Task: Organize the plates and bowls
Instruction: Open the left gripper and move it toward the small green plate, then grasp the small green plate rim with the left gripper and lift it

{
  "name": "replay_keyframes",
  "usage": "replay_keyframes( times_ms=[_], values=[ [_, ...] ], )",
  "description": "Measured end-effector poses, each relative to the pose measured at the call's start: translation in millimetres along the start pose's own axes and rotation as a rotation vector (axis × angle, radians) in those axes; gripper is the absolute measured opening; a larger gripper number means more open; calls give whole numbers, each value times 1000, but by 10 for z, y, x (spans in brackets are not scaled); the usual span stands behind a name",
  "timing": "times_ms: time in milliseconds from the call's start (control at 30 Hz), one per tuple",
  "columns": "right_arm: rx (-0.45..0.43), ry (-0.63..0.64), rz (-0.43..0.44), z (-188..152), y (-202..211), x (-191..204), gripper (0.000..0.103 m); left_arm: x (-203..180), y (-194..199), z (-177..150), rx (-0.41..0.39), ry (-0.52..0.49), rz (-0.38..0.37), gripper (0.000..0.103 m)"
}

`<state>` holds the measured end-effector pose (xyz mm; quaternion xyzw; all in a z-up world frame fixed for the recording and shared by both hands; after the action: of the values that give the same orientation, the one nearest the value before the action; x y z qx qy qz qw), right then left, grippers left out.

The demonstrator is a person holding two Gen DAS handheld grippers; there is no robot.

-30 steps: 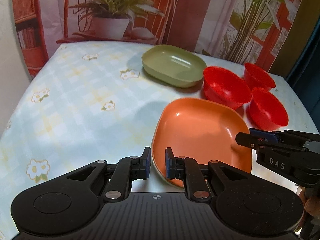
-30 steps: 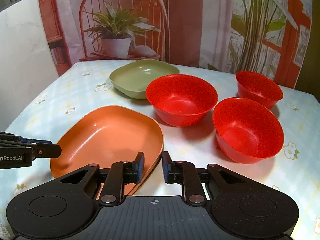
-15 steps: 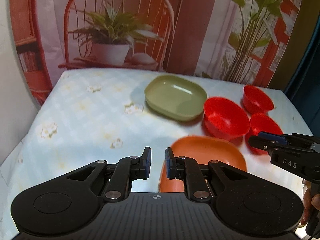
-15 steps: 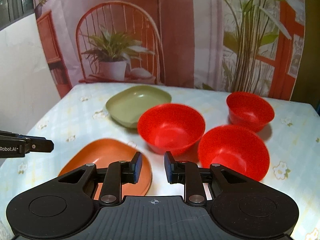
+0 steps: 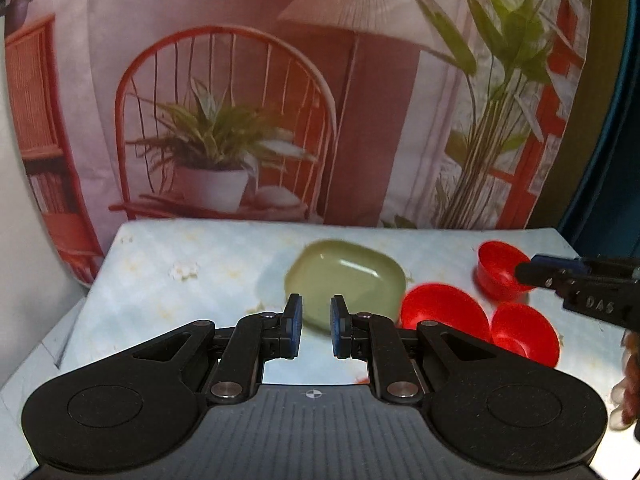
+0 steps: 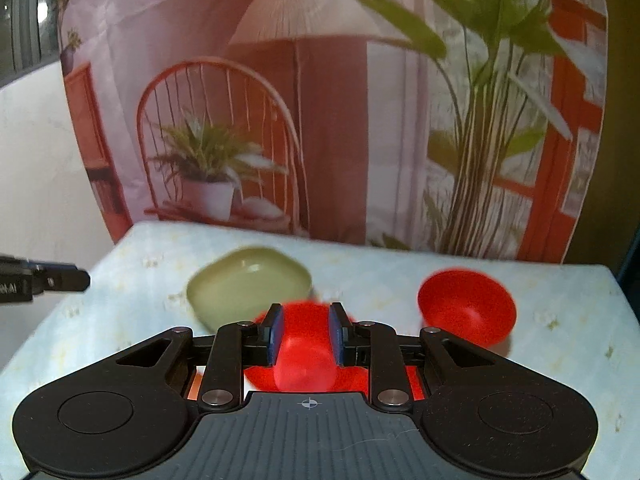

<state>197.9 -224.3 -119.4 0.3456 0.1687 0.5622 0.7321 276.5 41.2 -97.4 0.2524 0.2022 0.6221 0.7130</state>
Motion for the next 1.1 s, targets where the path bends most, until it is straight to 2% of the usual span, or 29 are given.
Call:
replay_keyframes(
  times_ms=[67, 433, 600, 867, 1100],
  values=[
    [-19, 21, 2, 115, 5, -1, 27, 24, 2, 75, -22, -8, 10, 16],
    [-44, 57, 26, 584, -142, -27, 28, 162, -92, 506, -95, 6, 23, 16],
    [-42, 46, 29, 687, -264, -50, 30, 304, -188, 644, -106, 27, 24, 16],
    [25, 16, 59, 567, -609, -30, 30, 512, -545, 477, -24, 49, 19, 16],
    [100, -11, 56, 408, -1006, -57, 30, 471, -980, 257, 75, 75, -42, 16]
  ],
)
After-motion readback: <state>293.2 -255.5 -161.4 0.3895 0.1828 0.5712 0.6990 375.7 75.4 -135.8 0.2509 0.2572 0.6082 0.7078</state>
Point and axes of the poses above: each gripper's, at about its wrist camera, not at the fingertips, and y roughly against the way its jaws point, x to its left, z to its top, the point moved 5 cm from there along -y, roughly the way its jaws point, and after that the axes turned 7 degrees about z, right-handed, at the moved point
